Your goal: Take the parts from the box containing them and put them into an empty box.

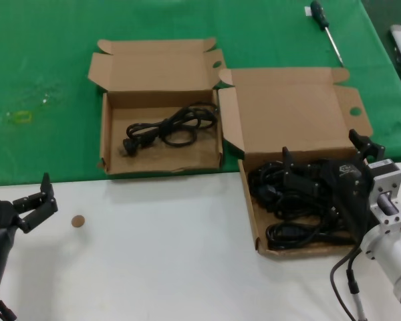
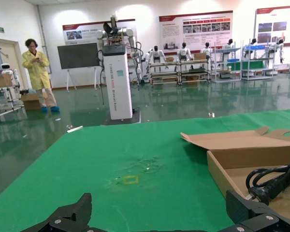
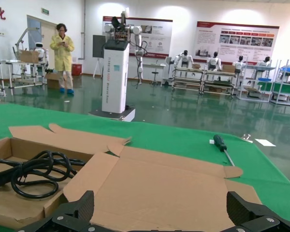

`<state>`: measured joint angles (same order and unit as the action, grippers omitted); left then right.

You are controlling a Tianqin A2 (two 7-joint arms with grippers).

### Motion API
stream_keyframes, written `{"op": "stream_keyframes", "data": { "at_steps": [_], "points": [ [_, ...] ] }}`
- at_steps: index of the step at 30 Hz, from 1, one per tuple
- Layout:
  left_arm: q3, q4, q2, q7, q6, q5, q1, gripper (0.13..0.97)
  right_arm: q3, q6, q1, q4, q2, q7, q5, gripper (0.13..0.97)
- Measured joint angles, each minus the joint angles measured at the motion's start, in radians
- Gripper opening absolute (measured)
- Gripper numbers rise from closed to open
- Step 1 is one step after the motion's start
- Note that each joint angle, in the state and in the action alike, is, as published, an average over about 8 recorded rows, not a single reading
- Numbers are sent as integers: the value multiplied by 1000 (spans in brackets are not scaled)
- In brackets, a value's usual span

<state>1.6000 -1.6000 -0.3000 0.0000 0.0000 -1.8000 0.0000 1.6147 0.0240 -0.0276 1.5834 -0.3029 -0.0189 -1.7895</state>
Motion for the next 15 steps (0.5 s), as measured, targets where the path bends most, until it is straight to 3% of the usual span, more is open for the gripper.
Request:
{"op": "stream_keyframes", "data": {
  "at_steps": [15],
  "points": [
    [0,0,0,0,0,0,0,966,0,0,0,0,0,0,0,966]
  ]
}}
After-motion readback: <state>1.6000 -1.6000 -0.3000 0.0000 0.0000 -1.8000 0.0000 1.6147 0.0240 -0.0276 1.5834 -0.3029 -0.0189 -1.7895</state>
